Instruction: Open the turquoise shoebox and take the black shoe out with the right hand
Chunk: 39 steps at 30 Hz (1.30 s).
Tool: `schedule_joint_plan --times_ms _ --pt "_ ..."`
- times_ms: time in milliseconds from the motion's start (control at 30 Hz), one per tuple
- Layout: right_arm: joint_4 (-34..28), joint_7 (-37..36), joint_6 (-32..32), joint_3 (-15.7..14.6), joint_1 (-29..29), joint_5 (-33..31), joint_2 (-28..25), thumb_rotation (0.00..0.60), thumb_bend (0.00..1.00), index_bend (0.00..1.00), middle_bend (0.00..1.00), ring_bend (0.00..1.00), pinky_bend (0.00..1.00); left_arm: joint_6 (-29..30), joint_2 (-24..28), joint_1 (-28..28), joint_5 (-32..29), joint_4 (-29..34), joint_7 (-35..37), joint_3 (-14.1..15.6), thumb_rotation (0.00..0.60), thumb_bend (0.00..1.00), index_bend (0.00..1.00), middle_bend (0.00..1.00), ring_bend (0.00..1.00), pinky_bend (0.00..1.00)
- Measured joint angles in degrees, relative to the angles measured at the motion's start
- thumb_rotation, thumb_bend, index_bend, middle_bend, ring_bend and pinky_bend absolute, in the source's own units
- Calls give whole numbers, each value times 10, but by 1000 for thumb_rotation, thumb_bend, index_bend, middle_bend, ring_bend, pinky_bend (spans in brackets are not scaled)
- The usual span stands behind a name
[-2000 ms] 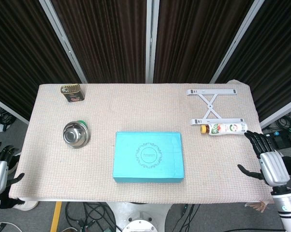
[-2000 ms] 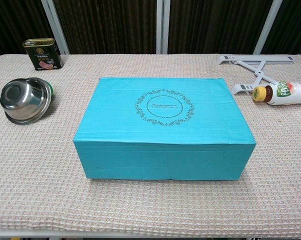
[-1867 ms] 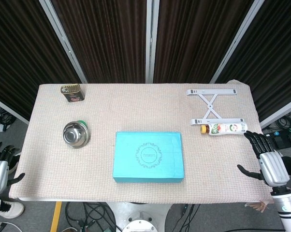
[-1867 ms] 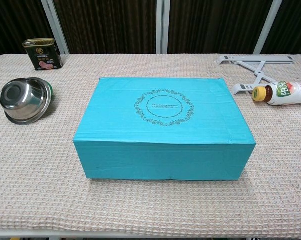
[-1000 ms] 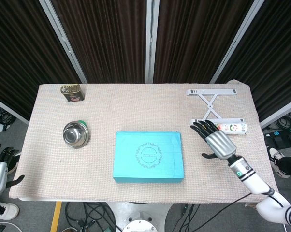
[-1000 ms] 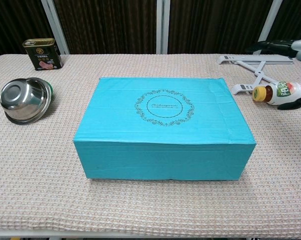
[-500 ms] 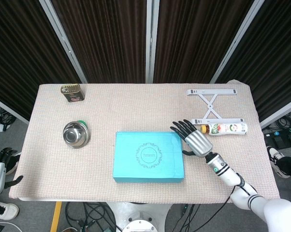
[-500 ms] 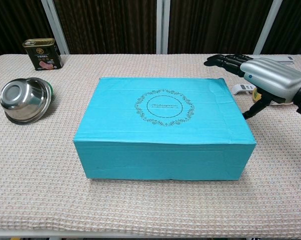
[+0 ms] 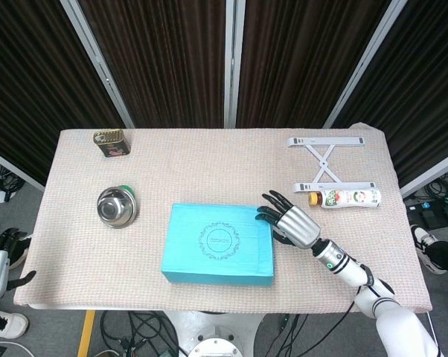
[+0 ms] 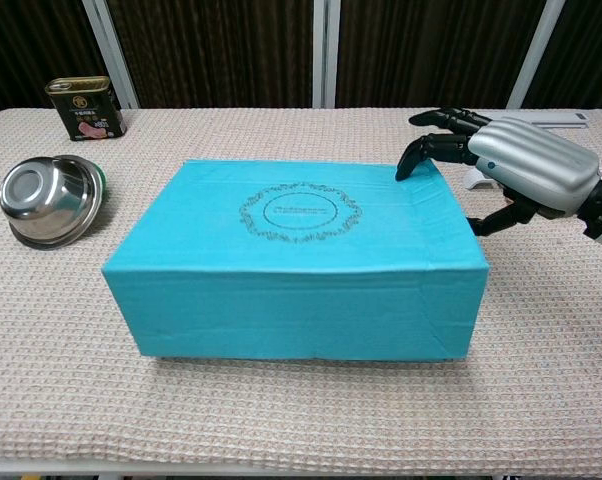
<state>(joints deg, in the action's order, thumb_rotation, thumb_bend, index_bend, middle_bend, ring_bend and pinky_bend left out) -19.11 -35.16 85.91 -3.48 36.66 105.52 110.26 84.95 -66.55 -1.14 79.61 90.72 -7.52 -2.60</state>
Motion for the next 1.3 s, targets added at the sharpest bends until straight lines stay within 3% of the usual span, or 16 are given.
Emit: schedule_joint_plan --times_ms 133,300,533,700,933,1133,1300 --pt "-5 -36 -4 3 0 -14 2 600 491 465 471 56 0 -1 0 0 -1 0 1 0 600 48 248 182 32 104" --pt "-59 -116 -49 25 1 -57 -7 600 494 474 488 60 0 -4 -1 -2 0 -3 3 -1 600 48 248 182 32 104" --pt "-233 -214 -160 70 13 -136 -60 600 453 476 488 52 0 -6 -4 -4 1 -9 9 -1 600 48 248 182 32 104" --pt "-380 -285 -273 105 32 -199 -128 600 438 477 488 47 0 -4 -7 -2 3 -14 15 0 600 48 248 182 32 104" --pt "-477 -359 -385 163 58 -286 -184 600 420 459 486 35 0 -4 -8 -1 3 -19 25 1 600 48 248 182 32 104" --pt "-497 -350 -424 192 71 -333 -189 600 399 342 396 0 0 -6 -8 -2 5 -23 33 1 600 48 248 182 32 104" --pt "-508 -325 -457 214 79 -380 -187 600 360 54 181 0 0 -9 -9 -2 5 -28 42 2 600 47 248 181 32 104"
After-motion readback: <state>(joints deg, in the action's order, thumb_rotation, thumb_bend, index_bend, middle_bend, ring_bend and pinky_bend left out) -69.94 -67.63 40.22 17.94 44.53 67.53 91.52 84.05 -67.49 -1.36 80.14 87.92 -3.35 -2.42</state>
